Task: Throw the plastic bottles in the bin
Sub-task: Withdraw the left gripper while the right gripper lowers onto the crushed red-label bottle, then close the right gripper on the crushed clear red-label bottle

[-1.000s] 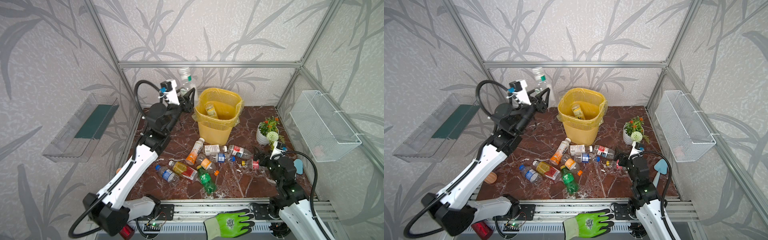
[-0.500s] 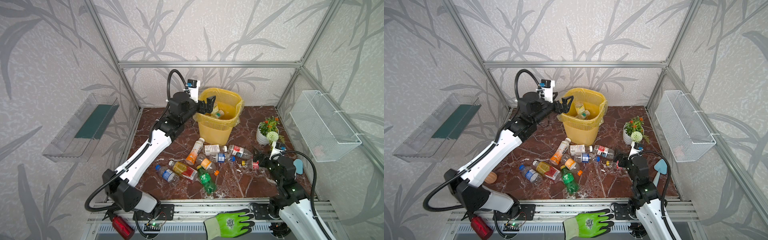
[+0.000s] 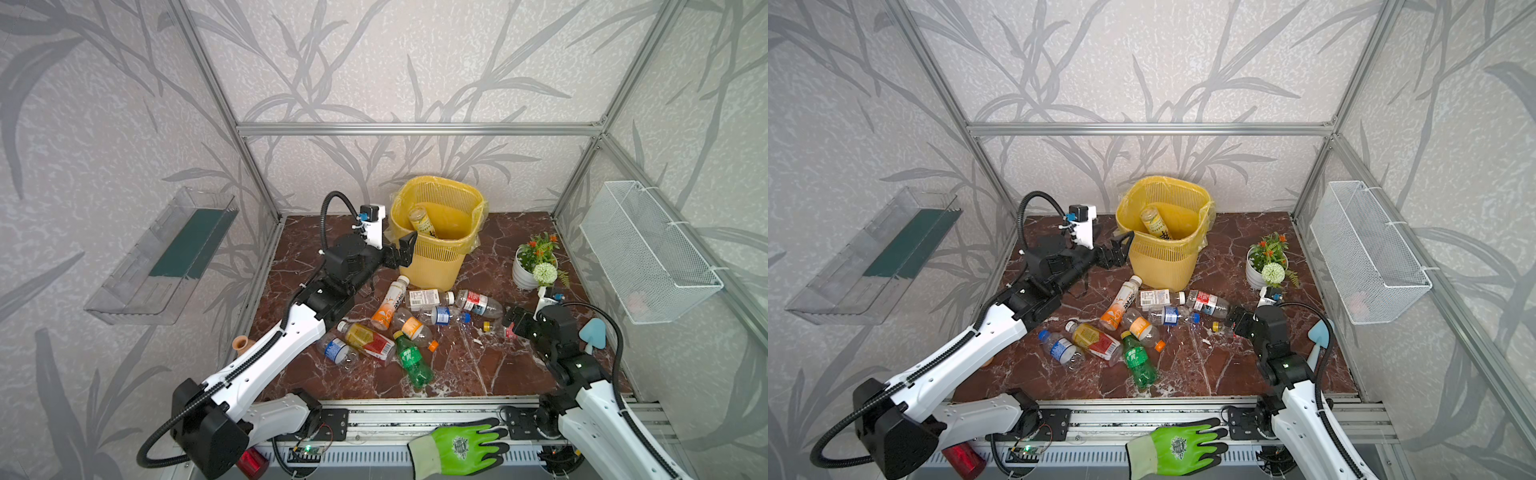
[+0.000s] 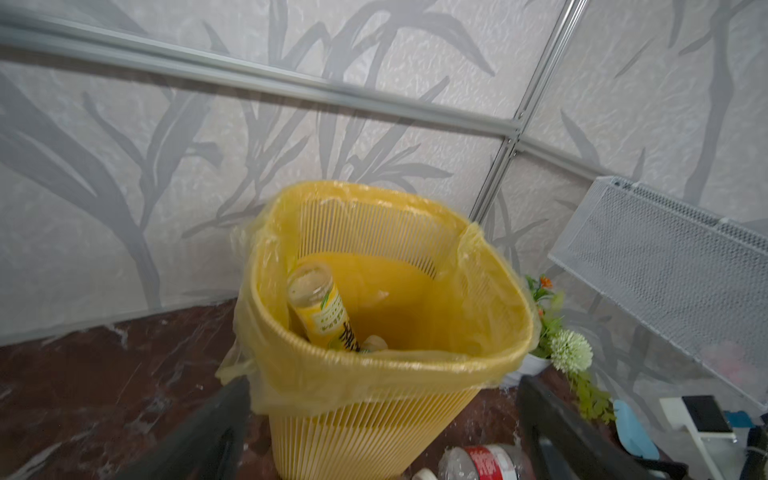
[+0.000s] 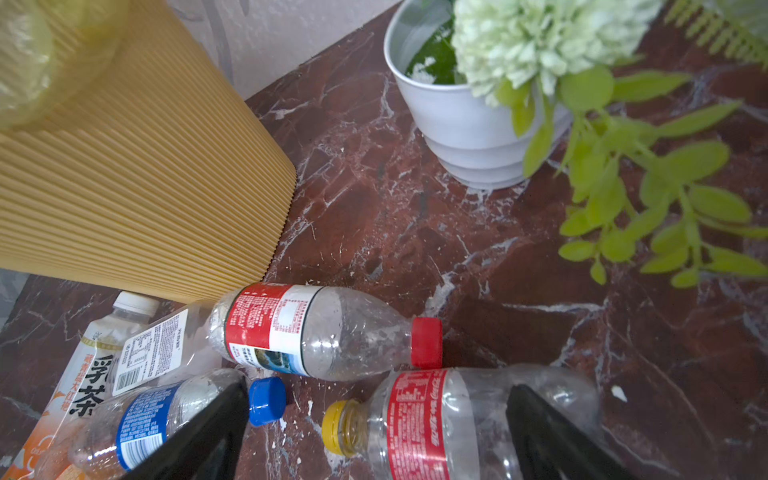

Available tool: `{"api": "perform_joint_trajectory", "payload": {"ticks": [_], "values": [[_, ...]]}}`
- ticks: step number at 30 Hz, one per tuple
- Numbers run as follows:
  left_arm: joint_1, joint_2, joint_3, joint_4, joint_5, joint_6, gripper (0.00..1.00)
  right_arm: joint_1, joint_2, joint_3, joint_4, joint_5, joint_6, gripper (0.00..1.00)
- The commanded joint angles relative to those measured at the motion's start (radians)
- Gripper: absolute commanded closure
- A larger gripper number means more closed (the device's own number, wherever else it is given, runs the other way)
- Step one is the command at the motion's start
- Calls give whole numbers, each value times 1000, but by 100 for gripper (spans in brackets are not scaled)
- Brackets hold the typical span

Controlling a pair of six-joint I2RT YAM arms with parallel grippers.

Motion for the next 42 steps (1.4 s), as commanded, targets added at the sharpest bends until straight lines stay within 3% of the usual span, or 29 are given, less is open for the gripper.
{"api": "perform_joint_trajectory", "payload": {"ticks": [1, 11, 22, 32, 42], "values": [[-18, -65, -46, 22, -45, -6, 1, -6, -5, 21, -70, 17, 110, 3], [-24, -124, -122, -34, -96, 13, 1, -6, -25, 31, -206, 28, 249, 3], [-24, -141, -208, -11, -114, -26, 1, -5, 132, 56, -188, 23, 318, 1], [-25, -161, -231, -22, -117, -13, 1, -7, 248, 68, -130, 111, 254, 2], [-23, -166, -236, -34, -125, -7, 1, -43, 344, 64, -37, 77, 182, 8]]}}
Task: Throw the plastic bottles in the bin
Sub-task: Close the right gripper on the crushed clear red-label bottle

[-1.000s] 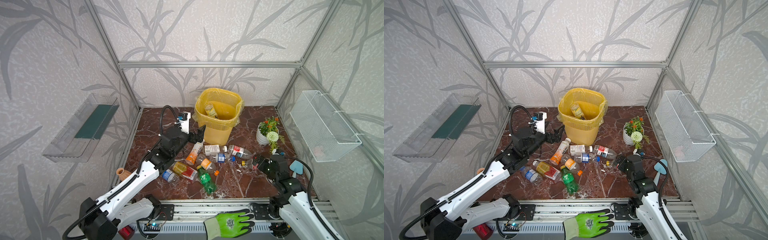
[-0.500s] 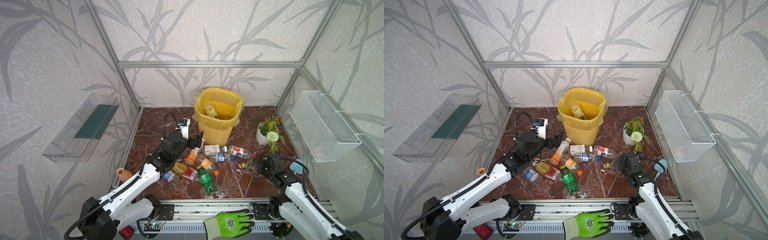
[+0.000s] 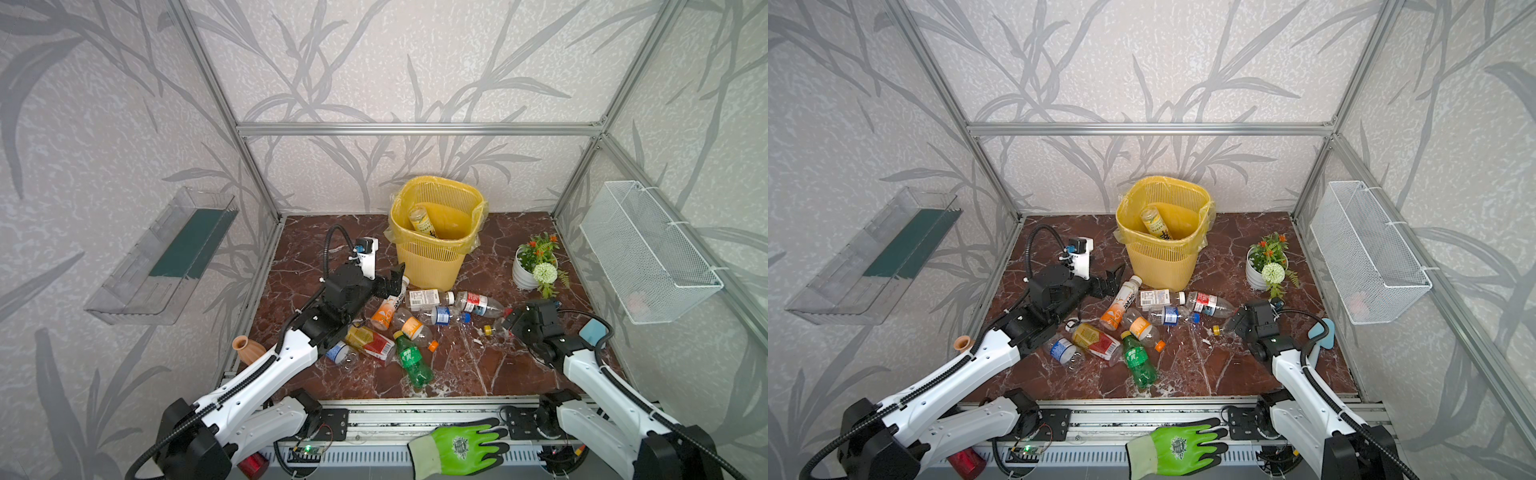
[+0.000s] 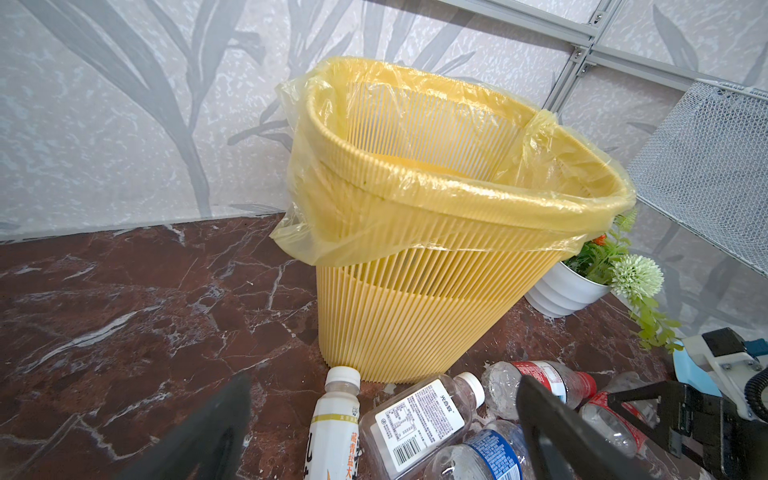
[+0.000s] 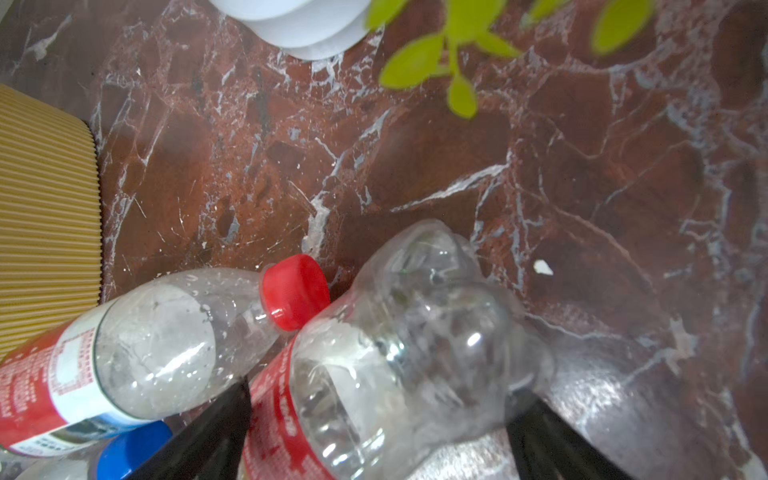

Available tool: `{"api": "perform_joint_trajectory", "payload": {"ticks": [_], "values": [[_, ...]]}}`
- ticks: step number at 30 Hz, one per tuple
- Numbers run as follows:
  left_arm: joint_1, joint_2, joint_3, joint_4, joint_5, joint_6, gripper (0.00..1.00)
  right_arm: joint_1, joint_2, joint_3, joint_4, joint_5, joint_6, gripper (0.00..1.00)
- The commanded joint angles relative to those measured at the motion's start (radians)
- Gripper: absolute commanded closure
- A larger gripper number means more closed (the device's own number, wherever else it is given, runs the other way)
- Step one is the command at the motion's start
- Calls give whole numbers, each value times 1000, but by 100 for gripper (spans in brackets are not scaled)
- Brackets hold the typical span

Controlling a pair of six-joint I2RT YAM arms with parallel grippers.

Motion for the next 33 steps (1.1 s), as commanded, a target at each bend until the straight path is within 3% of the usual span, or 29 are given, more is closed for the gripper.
{"api": "perform_joint_trajectory", "payload": {"ticks": [1, 4, 17, 22, 29, 33], "values": [[-2, -18, -13, -3, -19, 3, 1, -11, 12, 17, 30, -1, -50, 10], [-3, -15, -13, -4, -19, 2, 1, -20, 22, 10, 50, -23, -75, 17], [-2, -15, -13, -22, -33, 1, 1, -25, 90, -11, 115, -101, -124, 22], [-1, -13, -9, -28, -32, 1, 1, -25, 95, -18, 122, -118, -116, 32], [-2, -8, -5, -31, -35, -2, 1, -25, 114, -26, 142, -151, -122, 38], [-2, -10, -4, -38, -39, 1, 1, -26, 140, -33, 160, -167, -110, 37]]}}
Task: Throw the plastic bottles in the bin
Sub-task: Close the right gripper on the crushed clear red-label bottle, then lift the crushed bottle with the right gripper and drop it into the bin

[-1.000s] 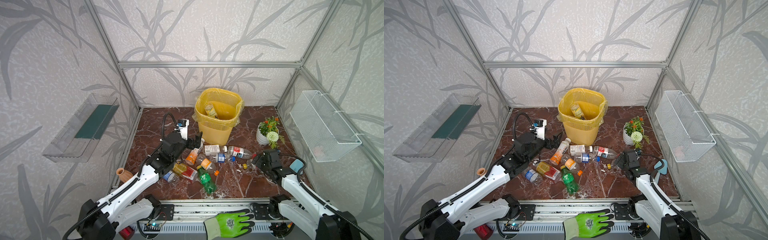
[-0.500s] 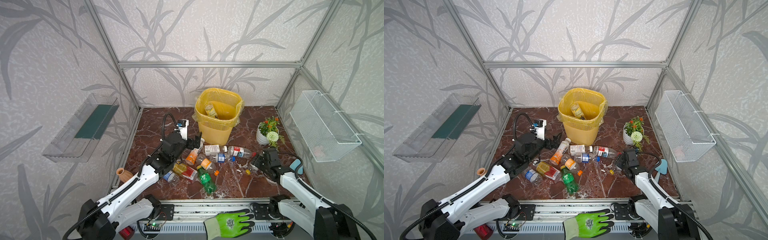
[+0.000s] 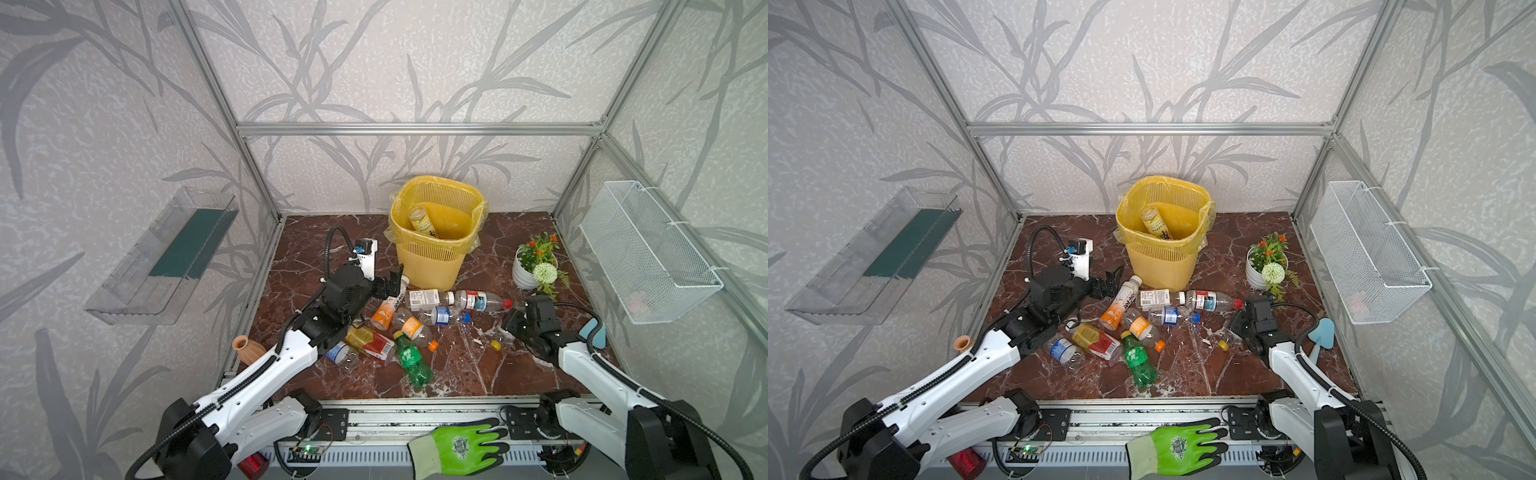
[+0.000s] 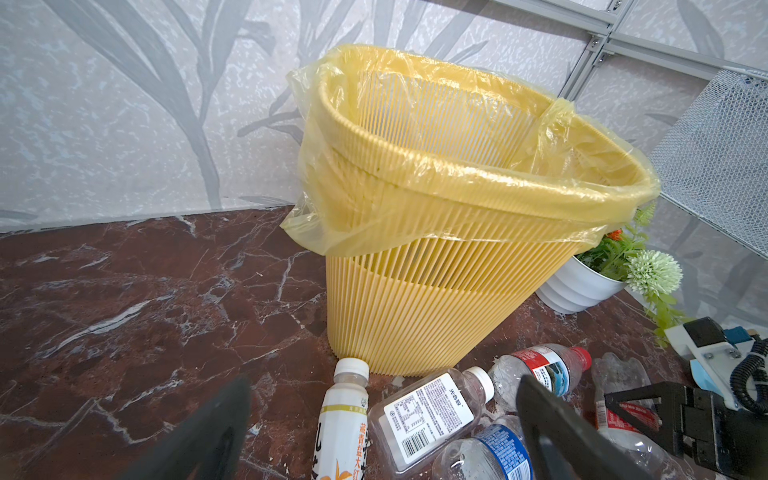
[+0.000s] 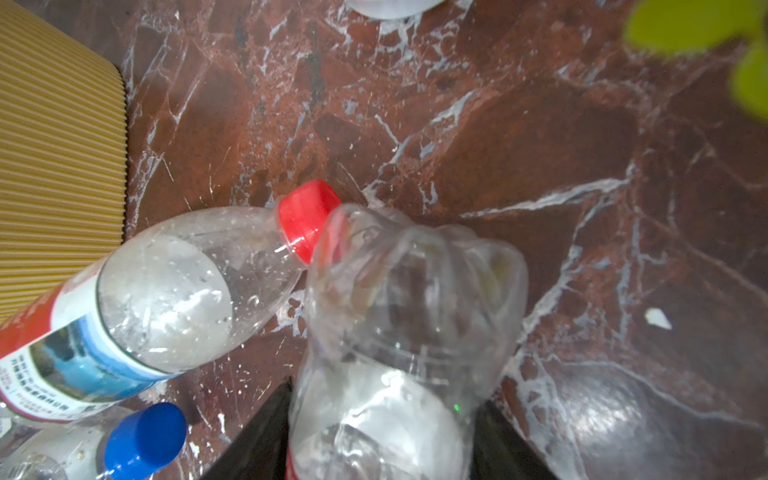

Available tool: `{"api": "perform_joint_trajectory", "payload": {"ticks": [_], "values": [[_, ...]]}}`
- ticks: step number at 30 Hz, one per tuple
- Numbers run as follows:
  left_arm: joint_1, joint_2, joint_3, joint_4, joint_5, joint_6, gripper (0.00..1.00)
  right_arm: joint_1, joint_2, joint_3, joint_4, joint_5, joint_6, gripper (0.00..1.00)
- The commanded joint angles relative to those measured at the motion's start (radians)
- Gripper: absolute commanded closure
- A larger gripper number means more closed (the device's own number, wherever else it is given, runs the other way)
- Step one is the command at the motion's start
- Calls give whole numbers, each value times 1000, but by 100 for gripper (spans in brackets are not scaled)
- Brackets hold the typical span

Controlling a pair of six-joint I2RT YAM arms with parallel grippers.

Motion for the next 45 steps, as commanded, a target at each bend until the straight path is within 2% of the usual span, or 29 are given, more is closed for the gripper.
{"api": "perform_joint_trajectory", "payload": {"ticks": [1, 11, 22, 29, 37, 41, 45], "values": [[-2, -10, -1, -20, -17, 1, 1, -6, 29, -21, 11, -31, -1, 35], [-1, -9, -1, -20, -21, -1, 1, -7, 32, -8, 11, -34, -22, 29], [-2, -12, -4, -26, -40, -2, 1, -6, 57, -2, 35, -71, -45, 41], [-1, -13, -5, -49, -116, -51, 1, -6, -149, 38, -50, -95, -101, 47], [8, 3, -29, -53, -188, -97, 1, -4, -547, 148, -140, -73, -195, 48], [14, 16, -40, -62, -211, -122, 1, -3, -696, 243, -61, -49, -287, 46], [25, 23, -58, -75, -229, -161, 1, -3, -746, 323, 157, -60, -388, 46]]}}
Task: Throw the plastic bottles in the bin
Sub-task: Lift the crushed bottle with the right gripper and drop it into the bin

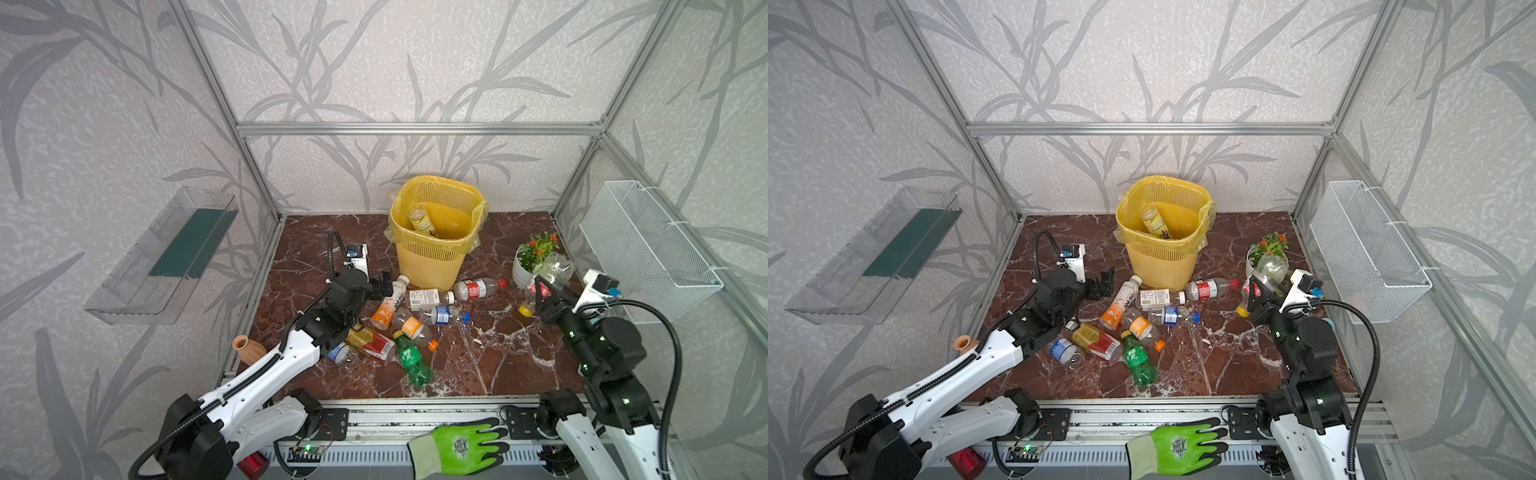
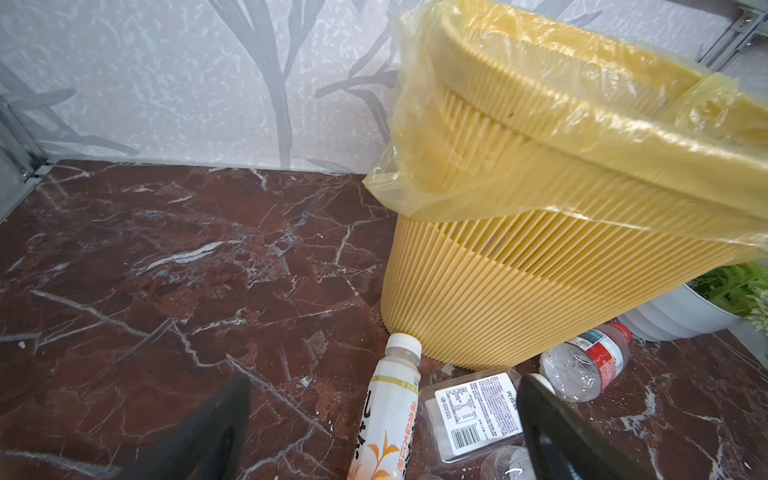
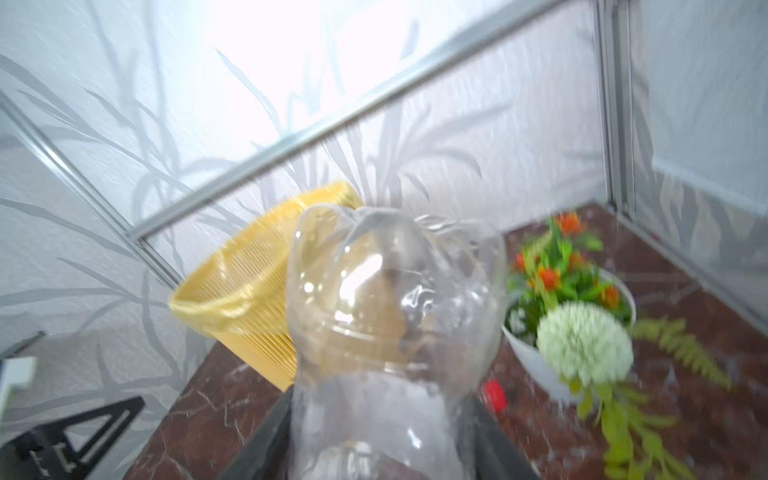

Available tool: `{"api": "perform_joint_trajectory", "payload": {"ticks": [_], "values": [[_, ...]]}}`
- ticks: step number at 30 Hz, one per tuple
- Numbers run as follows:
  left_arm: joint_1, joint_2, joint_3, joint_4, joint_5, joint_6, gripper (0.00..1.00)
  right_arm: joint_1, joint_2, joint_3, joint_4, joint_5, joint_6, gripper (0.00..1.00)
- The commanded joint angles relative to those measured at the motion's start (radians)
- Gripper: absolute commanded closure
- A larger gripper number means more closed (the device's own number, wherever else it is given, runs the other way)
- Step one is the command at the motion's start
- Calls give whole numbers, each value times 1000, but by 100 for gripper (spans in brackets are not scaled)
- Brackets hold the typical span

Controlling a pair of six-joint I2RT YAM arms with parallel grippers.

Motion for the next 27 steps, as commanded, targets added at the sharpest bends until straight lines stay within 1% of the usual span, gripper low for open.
{"api": "perform_joint_trajectory", "payload": {"ticks": [1, 4, 7, 9, 12, 13, 14, 16, 17, 18, 19, 20, 21, 22, 24, 25, 27], "values": [[15, 5, -24, -22, -46, -60, 1, 2, -8, 66, 234, -2, -125, 45], [23, 0, -41, -31, -58, -91, 1, 1, 48, 118, 428, -21, -132, 45], [29, -3, -49, -50, -69, -114, 1, 1, 171, 167, 612, -56, -83, 45], [32, -6, -50, -63, -69, -122, 1, 1, 296, 218, 690, -109, -27, 45], [33, -5, -46, -77, -63, -127, 1, 18, 527, 321, 747, -200, 66, 45], [33, -3, -43, -82, -60, -129, 1, 47, 616, 365, 747, -218, 73, 45], [34, 0, -42, -86, -57, -132, 1, 92, 704, 414, 724, -223, 50, 44], [36, 9, -39, -91, -52, -137, 1, 195, 880, 533, 654, -215, -37, 41], [34, 12, -37, -95, -52, -138, 1, 231, 964, 621, 571, -223, -79, 38], [35, 16, -33, -99, -52, -141, 1, 246, 1041, 690, 461, -237, -101, 34], [34, 19, -29, -109, -52, -142, 1, 253, 1124, 797, 347, -245, -116, 29], [35, 21, -24, -119, -50, -140, 1, 253, 1182, 882, 263, -241, -126, 20], [35, 20, -21, -127, -48, -138, 1, 253, 1214, 927, 220, -227, -141, 13], [35, 17, -17, -138, -49, -135, 1, 254, 1220, 946, 215, -200, -160, 9], [35, 3, -21, -140, -51, -128, 1, 254, 1179, 910, 270, -143, -177, 3], [36, -6, -27, -135, -51, -123, 1, 254, 1150, 889, 287, -121, -187, 1], [35, -24, -38, -117, -51, -114, 1, 254, 1105, 873, 281, -99, -214, 1]]}}
